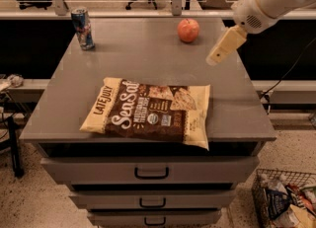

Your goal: Move apple near brown chip bag

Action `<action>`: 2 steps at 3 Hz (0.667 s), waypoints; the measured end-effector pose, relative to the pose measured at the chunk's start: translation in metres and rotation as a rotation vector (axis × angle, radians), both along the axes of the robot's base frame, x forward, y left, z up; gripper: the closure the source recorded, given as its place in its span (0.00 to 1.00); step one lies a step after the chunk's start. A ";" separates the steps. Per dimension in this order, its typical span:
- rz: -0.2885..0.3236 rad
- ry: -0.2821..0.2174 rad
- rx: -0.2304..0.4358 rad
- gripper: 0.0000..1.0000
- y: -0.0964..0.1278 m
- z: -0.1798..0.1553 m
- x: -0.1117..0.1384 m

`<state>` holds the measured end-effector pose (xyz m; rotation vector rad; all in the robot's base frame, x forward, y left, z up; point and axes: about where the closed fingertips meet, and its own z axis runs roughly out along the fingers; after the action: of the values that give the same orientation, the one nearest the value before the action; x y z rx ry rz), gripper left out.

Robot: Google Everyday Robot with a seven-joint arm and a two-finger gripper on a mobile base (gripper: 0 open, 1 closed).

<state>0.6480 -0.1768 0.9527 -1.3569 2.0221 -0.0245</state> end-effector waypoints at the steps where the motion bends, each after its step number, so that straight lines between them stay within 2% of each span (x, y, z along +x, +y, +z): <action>1: -0.069 -0.035 0.093 0.00 0.007 -0.018 0.048; 2: -0.123 -0.058 0.212 0.00 0.017 -0.039 0.098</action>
Offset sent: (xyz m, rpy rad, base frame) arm 0.1553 0.0237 -0.0591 0.3512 -0.0897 -0.1884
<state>0.7456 -0.1597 0.9134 -1.0877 1.9951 0.0915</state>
